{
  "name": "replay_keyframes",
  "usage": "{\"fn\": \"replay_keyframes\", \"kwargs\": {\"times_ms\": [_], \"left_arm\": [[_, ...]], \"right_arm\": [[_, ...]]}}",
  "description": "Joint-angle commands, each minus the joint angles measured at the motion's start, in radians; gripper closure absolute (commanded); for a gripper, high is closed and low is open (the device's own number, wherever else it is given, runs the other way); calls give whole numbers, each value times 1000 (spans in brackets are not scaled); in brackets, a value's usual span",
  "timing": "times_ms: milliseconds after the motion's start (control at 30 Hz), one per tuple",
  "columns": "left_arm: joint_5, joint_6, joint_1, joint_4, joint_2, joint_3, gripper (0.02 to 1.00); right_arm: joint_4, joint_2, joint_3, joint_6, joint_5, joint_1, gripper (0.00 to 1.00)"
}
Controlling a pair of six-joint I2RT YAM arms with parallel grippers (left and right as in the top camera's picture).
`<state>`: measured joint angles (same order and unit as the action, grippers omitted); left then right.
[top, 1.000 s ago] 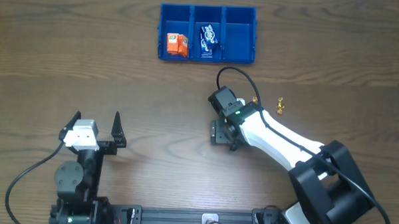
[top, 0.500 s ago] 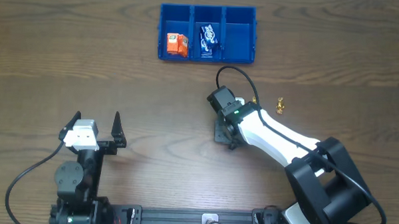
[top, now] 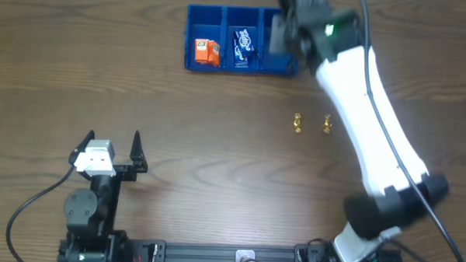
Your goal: Sort Candies Into Trays
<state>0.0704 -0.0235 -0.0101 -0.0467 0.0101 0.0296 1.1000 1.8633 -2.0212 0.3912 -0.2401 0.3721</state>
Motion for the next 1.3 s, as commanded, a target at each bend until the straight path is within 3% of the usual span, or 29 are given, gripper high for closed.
{"fn": "replay_keyframes", "kwargs": {"times_ms": [33, 133, 267, 300, 333, 400, 567, 767, 933, 1300], "left_arm": [[8, -3, 4, -26, -5, -25, 23], [8, -3, 4, -26, -5, -25, 20], [8, -3, 4, -26, -5, -25, 20], [8, -3, 4, -26, -5, -25, 20], [8, -3, 4, -26, -5, -25, 18], [8, -3, 4, -26, -5, -25, 20], [8, -3, 4, -26, -5, -25, 20], [8, -3, 4, -26, -5, -25, 20], [8, -3, 4, -26, -5, -25, 23], [8, -3, 4, -26, -5, -25, 20]], "right_arm": [[-49, 233, -76, -79, 49, -53, 803], [-119, 322, -76, -78, 108, -78, 779], [-157, 359, -75, -78, 111, -81, 700], [-161, 360, -75, -78, 111, -81, 647], [-167, 360, -75, -79, 111, -81, 505], [-172, 360, -75, -80, 111, -82, 382], [-99, 227, -16, -109, 73, -75, 371], [-251, -204, 612, -77, 71, -71, 371], [-430, -217, 952, -39, 166, -71, 373], [-598, -84, 1052, -29, 175, -99, 373]]}}
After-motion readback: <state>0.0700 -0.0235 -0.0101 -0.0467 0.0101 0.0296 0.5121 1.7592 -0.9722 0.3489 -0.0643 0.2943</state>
